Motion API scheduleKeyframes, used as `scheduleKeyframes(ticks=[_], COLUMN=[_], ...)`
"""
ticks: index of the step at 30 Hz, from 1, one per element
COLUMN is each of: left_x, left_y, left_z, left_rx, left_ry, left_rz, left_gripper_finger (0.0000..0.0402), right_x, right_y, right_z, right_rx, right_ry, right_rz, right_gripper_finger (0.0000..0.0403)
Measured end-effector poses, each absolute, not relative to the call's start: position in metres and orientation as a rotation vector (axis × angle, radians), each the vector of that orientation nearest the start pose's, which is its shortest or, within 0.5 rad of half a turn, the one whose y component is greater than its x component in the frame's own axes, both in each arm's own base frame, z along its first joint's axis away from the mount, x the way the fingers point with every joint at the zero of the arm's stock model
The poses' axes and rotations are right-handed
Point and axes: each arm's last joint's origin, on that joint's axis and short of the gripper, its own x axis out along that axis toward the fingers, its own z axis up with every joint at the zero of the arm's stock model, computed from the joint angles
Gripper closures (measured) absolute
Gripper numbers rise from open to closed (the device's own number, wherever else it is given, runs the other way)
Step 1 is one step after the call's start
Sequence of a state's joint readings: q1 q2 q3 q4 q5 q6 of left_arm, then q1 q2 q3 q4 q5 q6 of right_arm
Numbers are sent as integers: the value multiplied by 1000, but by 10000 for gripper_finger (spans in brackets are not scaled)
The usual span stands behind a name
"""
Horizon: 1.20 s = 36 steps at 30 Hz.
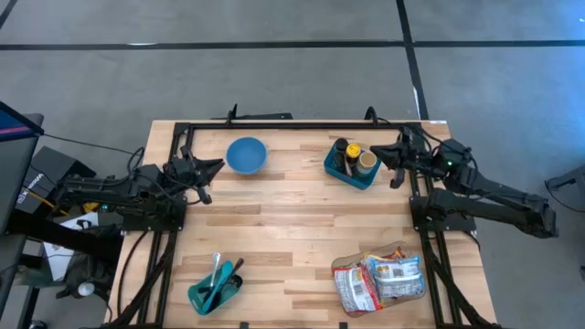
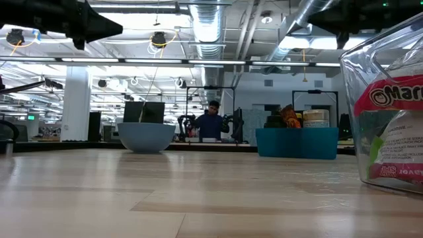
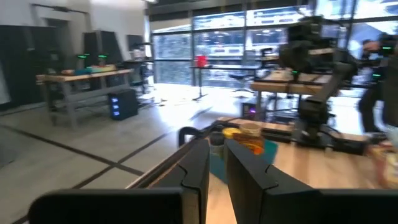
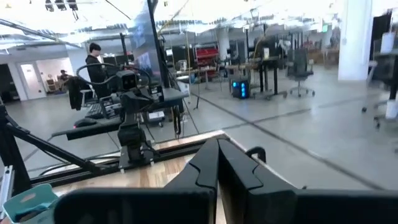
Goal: Pick & Place Food Item
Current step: Return to Home Position
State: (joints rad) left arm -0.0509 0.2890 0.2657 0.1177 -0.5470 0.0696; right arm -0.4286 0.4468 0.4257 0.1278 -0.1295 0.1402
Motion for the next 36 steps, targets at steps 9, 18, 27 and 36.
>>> scheduleKeyframes(ticks=[9,18,27,36], left_x=[104,100,95,92], left_y=[13,13,13,8], left_z=[245,260,275,288], left_rx=[26,12,18,25], left_ry=[-99,-136,-116,-82], left_rz=[623,624,616,412], left_gripper_finger=[357,357,357,357], right_x=[91,80,64,61], right_y=[-41,-34,-28,-28], right_z=[273,266,267,255], right_rx=[64,76,35,40], right_ry=[-229,-202,-251,-233], right_rz=[-319,-300,-362,-388], right_gripper_finger=[403,403,403,403])
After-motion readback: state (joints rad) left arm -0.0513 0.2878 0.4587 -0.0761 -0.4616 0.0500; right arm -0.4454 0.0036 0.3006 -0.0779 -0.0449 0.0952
